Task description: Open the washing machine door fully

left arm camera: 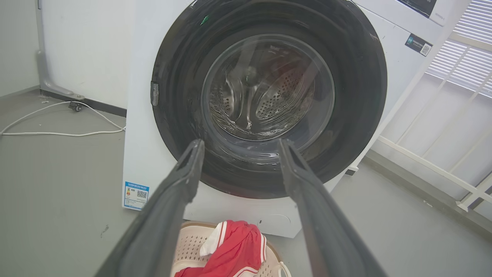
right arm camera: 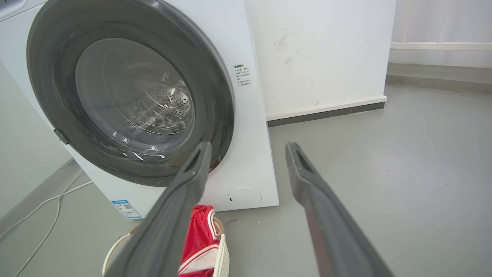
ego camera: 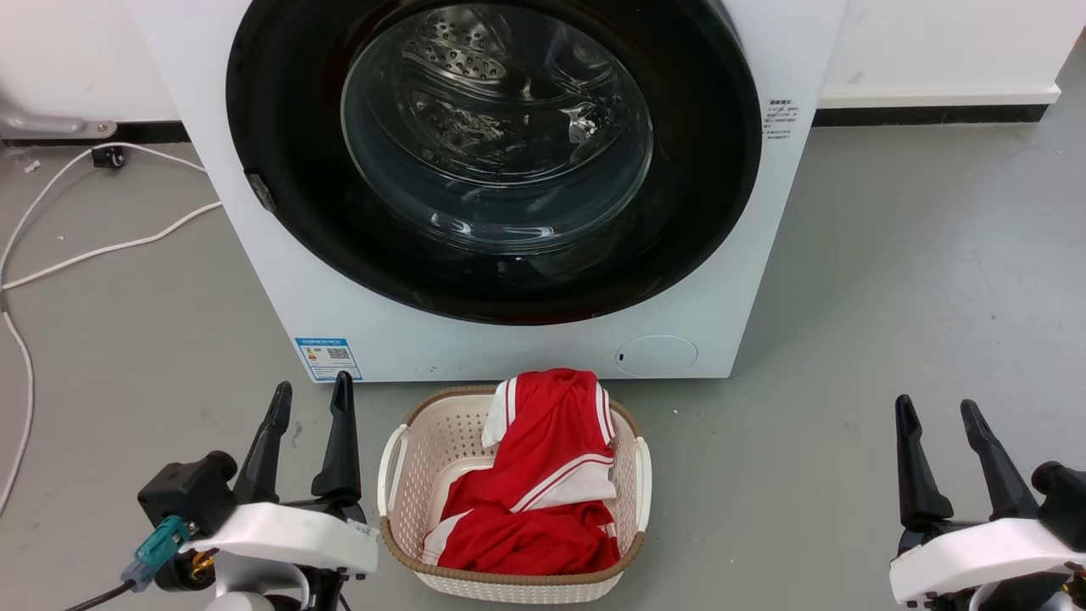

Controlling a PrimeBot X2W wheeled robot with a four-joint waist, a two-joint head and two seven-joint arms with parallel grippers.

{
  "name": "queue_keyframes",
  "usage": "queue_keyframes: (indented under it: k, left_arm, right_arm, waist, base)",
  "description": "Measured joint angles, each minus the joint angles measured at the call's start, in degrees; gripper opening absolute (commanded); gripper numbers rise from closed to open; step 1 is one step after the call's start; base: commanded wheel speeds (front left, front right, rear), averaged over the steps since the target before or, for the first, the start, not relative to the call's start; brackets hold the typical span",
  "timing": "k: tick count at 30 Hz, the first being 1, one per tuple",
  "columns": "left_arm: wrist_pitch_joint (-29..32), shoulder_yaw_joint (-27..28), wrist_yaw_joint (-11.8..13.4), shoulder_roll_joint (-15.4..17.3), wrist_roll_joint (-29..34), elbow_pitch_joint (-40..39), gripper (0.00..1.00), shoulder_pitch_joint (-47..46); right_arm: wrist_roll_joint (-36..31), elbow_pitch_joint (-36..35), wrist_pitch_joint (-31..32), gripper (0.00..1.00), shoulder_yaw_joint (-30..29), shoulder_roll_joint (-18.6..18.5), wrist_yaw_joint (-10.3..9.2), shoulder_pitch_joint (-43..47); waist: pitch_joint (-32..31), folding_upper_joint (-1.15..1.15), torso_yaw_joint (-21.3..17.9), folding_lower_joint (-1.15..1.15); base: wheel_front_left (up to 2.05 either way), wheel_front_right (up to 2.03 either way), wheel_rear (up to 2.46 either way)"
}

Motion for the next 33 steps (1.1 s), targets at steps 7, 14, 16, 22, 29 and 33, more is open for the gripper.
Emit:
queue_keyframes:
  k: [7,14,16,22,29,33]
  left_arm:
    - [-0.9,-0.1,0.1,0.1,3.8,-0.1,1.0,0.0]
    - [-2.0,-0.3,0.4,0.1,8.0,-0.3,1.0,0.0]
    - [-2.0,-0.4,0.4,0.1,8.7,-0.3,1.0,0.0]
    - [-2.8,-0.7,0.3,0.1,11.3,-0.4,1.0,0.0]
    - [-3.6,-0.8,0.3,0.2,14.6,-0.4,1.0,0.0]
    - [-4.0,-0.8,0.4,0.2,16.2,-0.4,1.0,0.0]
  right_arm:
    - [-4.1,0.3,-0.7,1.0,-0.1,0.0,0.0,0.1]
    - [-8.3,0.3,-1.7,1.0,0.4,0.0,0.0,0.2]
    - [-9.5,0.3,-1.7,1.0,0.4,0.0,0.0,0.2]
    - [-12.0,0.2,-2.2,1.0,0.4,0.0,0.0,0.3]
    - [-15.1,0.2,-2.7,1.0,0.6,0.0,0.01,0.4]
    - [-16.7,0.2,-3.1,1.0,0.7,0.0,0.01,0.9]
  waist:
    - [0.0,0.0,-0.1,0.0]
    - [0.1,0.0,0.1,0.0]
    - [0.1,0.0,0.1,0.0]
    - [0.2,0.0,0.2,0.0]
    - [0.2,0.0,0.1,0.0]
    - [0.1,0.0,0.0,0.0]
  base:
    - [0.0,0.0,0.0]
    - [0.0,0.0,0.0]
    - [0.0,0.0,0.0]
    - [0.0,0.0,0.0]
    - [0.0,0.0,0.0]
    - [0.0,0.0,0.0]
